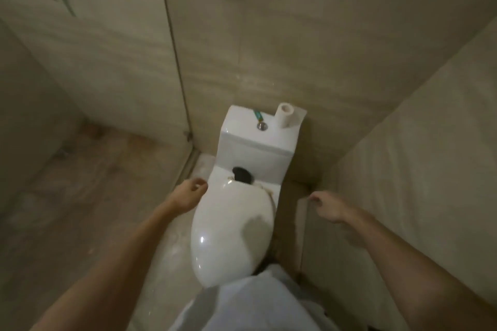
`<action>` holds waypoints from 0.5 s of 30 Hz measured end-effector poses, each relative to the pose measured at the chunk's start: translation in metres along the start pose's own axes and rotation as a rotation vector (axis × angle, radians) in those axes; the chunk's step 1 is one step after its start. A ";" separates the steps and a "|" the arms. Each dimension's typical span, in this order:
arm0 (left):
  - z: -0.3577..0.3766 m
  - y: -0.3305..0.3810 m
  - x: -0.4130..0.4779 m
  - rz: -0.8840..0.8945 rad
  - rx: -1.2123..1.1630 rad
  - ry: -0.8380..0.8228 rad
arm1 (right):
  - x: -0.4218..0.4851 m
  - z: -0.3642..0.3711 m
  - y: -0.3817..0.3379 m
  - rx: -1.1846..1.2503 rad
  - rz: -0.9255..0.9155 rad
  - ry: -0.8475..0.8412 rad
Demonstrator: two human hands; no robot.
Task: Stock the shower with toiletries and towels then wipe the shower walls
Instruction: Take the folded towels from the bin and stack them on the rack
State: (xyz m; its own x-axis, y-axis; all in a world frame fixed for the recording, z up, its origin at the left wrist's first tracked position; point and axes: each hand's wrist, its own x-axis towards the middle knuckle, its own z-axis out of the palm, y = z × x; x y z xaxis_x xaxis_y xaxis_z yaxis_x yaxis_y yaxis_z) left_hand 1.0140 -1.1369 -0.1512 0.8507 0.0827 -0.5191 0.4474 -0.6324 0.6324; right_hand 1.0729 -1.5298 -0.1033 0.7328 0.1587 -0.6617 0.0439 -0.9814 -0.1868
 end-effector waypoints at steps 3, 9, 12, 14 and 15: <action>0.049 -0.067 -0.040 -0.179 -0.103 -0.052 | -0.003 0.068 0.017 0.043 0.046 -0.164; 0.120 -0.142 -0.134 -0.574 -0.373 -0.002 | -0.034 0.154 0.039 0.157 0.120 -0.218; 0.141 -0.147 -0.173 -0.701 -0.509 0.074 | -0.043 0.180 0.054 0.144 0.107 -0.319; 0.156 -0.152 -0.194 -0.756 -0.557 0.092 | -0.037 0.184 0.070 0.115 0.116 -0.404; 0.163 -0.152 -0.204 -0.782 -0.574 0.109 | -0.031 0.184 0.077 0.106 0.124 -0.424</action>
State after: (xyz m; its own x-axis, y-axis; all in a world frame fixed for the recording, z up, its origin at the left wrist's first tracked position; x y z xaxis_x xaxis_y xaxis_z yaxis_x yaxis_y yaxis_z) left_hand 0.7270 -1.1831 -0.2353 0.2646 0.4081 -0.8737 0.9383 0.1004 0.3311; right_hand 0.9287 -1.5909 -0.2310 0.3840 0.0926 -0.9187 -0.1125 -0.9829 -0.1461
